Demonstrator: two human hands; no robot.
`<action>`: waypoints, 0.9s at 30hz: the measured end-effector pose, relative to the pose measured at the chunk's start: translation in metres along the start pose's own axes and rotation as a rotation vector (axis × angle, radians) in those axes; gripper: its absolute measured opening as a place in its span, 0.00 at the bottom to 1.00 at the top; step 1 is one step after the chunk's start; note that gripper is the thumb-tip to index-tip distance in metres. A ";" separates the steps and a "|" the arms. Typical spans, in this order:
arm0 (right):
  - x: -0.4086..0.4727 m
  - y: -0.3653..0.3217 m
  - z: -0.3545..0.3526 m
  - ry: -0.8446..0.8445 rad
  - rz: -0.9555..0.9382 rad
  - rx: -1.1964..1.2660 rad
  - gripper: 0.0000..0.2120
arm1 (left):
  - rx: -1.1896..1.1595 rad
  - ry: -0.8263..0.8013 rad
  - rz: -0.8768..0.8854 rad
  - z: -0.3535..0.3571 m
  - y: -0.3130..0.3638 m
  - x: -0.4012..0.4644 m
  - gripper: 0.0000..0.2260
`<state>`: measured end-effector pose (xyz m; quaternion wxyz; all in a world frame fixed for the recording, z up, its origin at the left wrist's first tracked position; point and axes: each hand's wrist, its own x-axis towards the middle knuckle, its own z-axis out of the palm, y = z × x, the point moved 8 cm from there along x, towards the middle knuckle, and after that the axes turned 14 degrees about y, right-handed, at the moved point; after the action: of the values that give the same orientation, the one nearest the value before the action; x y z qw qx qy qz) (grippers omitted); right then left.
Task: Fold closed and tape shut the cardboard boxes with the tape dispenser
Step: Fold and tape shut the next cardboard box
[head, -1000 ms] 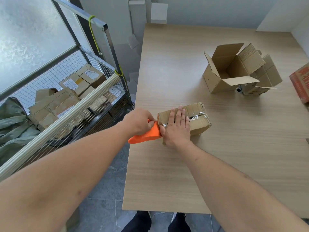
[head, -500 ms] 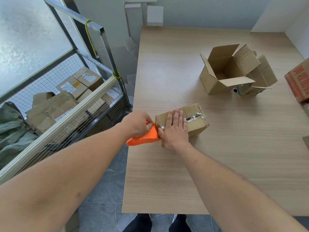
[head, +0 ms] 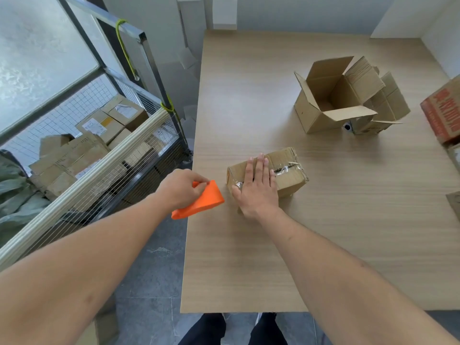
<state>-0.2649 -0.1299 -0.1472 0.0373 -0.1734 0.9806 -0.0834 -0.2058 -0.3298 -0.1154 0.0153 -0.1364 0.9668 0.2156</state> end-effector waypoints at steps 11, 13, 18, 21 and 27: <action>-0.014 0.010 -0.026 0.006 -0.155 -0.015 0.51 | -0.224 0.201 0.049 -0.035 -0.001 -0.018 0.23; -0.022 0.012 -0.033 0.027 -0.195 0.007 0.51 | -0.254 0.189 0.036 -0.041 0.002 -0.021 0.26; -0.038 0.013 -0.050 0.027 -0.424 0.013 0.41 | -0.433 0.139 0.016 -0.054 0.015 -0.031 0.26; -0.045 0.030 -0.051 -0.052 -0.400 0.026 0.42 | -0.588 0.084 0.060 -0.061 0.028 -0.043 0.24; -0.047 0.065 -0.068 -0.035 0.025 0.821 0.22 | -0.698 0.054 0.150 -0.071 0.057 -0.061 0.19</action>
<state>-0.2491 -0.0436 -0.0896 0.1209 -0.1333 0.8670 -0.4646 -0.1602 -0.2947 -0.0224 -0.0736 -0.0674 0.8424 0.5296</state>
